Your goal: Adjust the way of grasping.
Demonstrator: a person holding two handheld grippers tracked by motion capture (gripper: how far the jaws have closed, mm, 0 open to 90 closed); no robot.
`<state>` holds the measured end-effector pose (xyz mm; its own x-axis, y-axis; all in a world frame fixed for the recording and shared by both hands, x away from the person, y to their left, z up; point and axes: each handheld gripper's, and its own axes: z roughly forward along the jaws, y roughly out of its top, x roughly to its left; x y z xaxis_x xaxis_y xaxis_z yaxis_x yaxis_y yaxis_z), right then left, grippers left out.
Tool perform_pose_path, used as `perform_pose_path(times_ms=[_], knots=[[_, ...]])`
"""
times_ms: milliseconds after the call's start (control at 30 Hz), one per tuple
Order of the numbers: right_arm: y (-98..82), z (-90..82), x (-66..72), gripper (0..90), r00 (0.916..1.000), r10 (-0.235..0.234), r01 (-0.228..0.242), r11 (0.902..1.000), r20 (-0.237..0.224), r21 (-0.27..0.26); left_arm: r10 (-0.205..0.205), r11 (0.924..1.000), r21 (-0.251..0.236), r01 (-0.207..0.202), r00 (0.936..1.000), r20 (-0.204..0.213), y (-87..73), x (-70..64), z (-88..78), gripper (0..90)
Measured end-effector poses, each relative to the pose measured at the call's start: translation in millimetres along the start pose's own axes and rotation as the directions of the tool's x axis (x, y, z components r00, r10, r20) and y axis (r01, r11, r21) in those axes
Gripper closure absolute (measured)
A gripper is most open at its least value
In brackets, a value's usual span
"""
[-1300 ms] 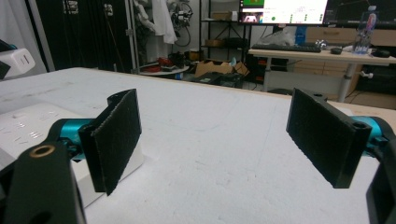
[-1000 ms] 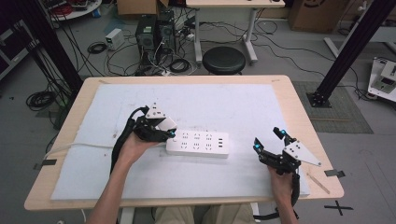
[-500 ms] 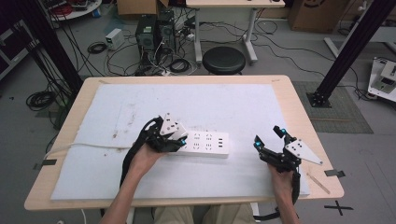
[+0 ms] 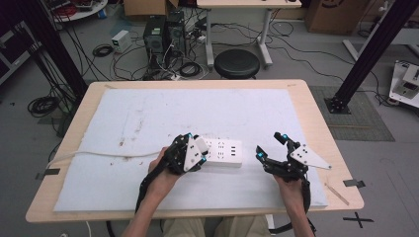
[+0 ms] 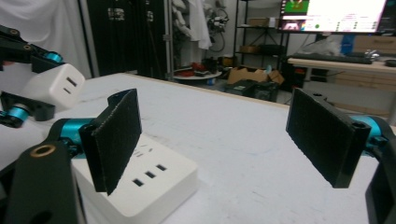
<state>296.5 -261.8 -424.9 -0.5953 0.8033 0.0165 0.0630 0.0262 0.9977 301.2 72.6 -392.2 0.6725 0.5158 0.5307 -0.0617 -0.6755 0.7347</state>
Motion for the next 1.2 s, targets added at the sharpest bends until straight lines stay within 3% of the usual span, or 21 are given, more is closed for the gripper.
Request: perform_pose_path(times_ms=[167,233,267,333,367,400,433,467,533,567,600,700,800,833,867,900,1033,1067,1100,1133,1200], knots=[[1.3,1.9,6.0,18.4,0.9992,0.0,0.001,0.9999,-0.041,0.013,0.087,0.9932,-0.071,-0.092,0.9939,-0.067,2.4,-14.0,-1.4,42.4],[2.1,2.9,8.3,18.4,0.9976,0.012,-0.011,0.9998,-0.068,0.018,0.126,0.9869,-0.089,-0.135,0.9873,-0.097,3.8,-19.0,-2.0,42.4],[2.1,2.9,8.3,18.4,0.9976,0.012,-0.011,0.9998,-0.068,0.018,0.126,0.9869,-0.089,-0.135,0.9873,-0.097,3.8,-19.0,-2.0,42.4],[3.8,5.5,12.3,18.4,0.9934,0.019,-0.016,0.9994,-0.113,0.03,0.191,0.9709,-0.119,-0.208,0.9716,-0.14,5.1,-27.2,-2.2,42.4],[3.8,5.5,12.3,18.4,0.9934,0.019,-0.016,0.9994,-0.113,0.03,0.191,0.9709,-0.119,-0.208,0.9716,-0.14,5.1,-27.2,-2.2,42.4],[6.2,9.1,17.7,18.4,0.9846,-0.002,0.01,0.9992,-0.175,0.04,0.235,0.9571,-0.131,-0.258,0.9572,-0.169,5.6,-35.4,-0.9,42.4],[6.2,9.1,17.7,18.4,0.9846,-0.002,0.01,0.9992,-0.175,0.04,0.235,0.9571,-0.131,-0.258,0.9572,-0.169,5.6,-35.4,-0.9,42.4],[7.5,11.1,21.8,18.4,0.9775,-0.002,0.014,0.9983,-0.211,0.057,0.252,0.9482,-0.149,-0.281,0.9501,-0.184,5.2,-40.9,0.5,42.4],[8.2,12.7,24.4,18.4,0.971,0.004,0.012,0.9976,-0.239,0.068,0.278,0.9367,-0.156,-0.313,0.9366,-0.214,4.3,-46.0,1.1,42.5],[8.2,12.7,24.4,18.4,0.971,0.004,0.012,0.9976,-0.239,0.068,0.278,0.9367,-0.156,-0.313,0.9366,-0.214,4.3,-46.0,1.1,42.4],[8.6,13.1,25.6,18.5,0.9682,0.013,0.007,0.9969,-0.25,0.079,0.279,0.932,-0.171,-0.319,0.9337,-0.225,3.6,-48.7,1.9,42.4],[10.1,16.5,27.5,18.8,0.9479,0.05,-0.012,0.9927,-0.315,0.12,0.286,0.9223,-0.19,-0.336,0.9254,-0.248,2.1,-53.4,1.7,42.4],[10.8,20.9,32.5,18.8,0.9297,0.061,-0.007,0.9889,-0.363,0.148,0.303,0.9062,-0.214,-0.365,0.9132,-0.273,1.5,-58.2,1.7,42.4],[10.8,20.9,32.5,18.8,0.9297,0.061,-0.007,0.9889,-0.363,0.148,0.313,0.8996,-0.219,-0.378,0.9079,-0.278,1.8,-59.4,1.6,42.4],[10.8,22.5,33.6,18.8,0.9245,0.068,-0.011,0.9883,-0.375,0.152,0.316,0.8957,-0.227,-0.383,0.9062,-0.281,2.0,-61.2,2.0,42.4],[10.8,23.9,34.6,18.8,0.9171,0.079,-0.017,0.9872,-0.391,0.158,0.333,0.8885,-0.225,-0.4,0.8995,-0.282,2.6,-62.6,1.8,42.4],[11.8,28.9,38.5,18.8,0.9017,0.106,-0.035,0.9844,-0.419,0.172,0.359,0.8711,-0.237,-0.43,0.8875,-0.288,4.4,-67.8,2.4,42.4],[11.8,28.9,38.5,18.8,0.9017,0.106,-0.035,0.9844,-0.419,0.172,0.359,0.8711,-0.237,-0.43,0.8875,-0.288,4.4,-67.8,2.4,42.4],[11.5,34.1,40.3,18.9,0.8863,0.123,-0.04,0.9809,-0.446,0.191,0.382,0.854,-0.247,-0.458,0.8738,-0.301,6.5,-72.3,1.4,42.4],[11.4,35.4,40.7,19.1,0.8819,0.13,-0.041,0.9786,-0.453,0.201,0.382,0.854,-0.247,-0.458,0.8738,-0.301,6.5,-72.3,1.4,42.4],[11.2,36.5,41.0,19.2,0.8792,0.134,-0.044,0.9784,-0.457,0.202,0.395,0.8425,-0.253,-0.476,0.8649,-0.309,7.5,-75.0,1.4,42.4]])
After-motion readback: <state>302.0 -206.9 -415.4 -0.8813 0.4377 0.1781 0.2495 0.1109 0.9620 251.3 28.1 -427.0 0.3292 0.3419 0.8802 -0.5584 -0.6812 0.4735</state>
